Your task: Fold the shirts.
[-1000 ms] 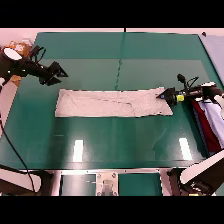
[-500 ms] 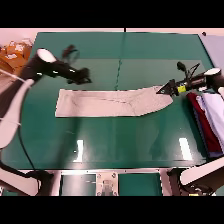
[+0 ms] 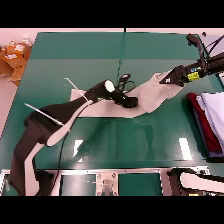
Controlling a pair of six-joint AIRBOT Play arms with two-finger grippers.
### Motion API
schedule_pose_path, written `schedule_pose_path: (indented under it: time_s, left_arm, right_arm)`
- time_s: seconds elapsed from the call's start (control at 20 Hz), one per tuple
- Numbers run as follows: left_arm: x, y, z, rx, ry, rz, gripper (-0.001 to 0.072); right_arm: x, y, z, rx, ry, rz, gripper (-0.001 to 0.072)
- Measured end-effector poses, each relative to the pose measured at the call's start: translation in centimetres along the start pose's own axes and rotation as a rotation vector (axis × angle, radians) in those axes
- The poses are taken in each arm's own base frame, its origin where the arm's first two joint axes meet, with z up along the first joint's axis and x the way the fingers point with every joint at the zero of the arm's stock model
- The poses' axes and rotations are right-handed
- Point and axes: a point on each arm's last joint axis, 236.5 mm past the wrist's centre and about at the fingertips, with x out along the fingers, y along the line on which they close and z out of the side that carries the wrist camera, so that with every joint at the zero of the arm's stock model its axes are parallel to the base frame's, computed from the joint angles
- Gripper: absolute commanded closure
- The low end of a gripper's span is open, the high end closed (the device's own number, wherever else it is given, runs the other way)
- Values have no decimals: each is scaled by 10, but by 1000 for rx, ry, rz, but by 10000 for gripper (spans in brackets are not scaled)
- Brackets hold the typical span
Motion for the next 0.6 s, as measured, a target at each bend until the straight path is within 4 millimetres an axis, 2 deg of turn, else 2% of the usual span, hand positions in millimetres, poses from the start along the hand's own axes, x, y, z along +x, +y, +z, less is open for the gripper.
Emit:
schedule_pose_path:
  time_s: [0.15, 0.25, 0.3, 0.45, 0.55, 0.6]
  left_arm:
    - [-2, -15, 4, 18, 31, -45, 685]
    - [-20, -16, 1, 43, 105, -63, 686]
    - [-33, -10, 3, 58, 137, -55, 686]
    - [-93, 36, 6, 78, 247, 68, 686]
    - [-149, 90, 16, 60, 265, 250, 685]
    - [-184, 119, 19, 33, 267, 355, 685]
  right_arm:
    - [1, 6, 0, -26, 0, -34, 698]
    - [2, 5, 0, -31, -3, -55, 698]
    - [3, 7, 1, -31, -4, -57, 698]
    - [13, 21, 2, -40, 2, -50, 698]
    - [27, 41, 5, -58, 1, -34, 698]
    - [39, 54, 9, -72, -4, -22, 698]
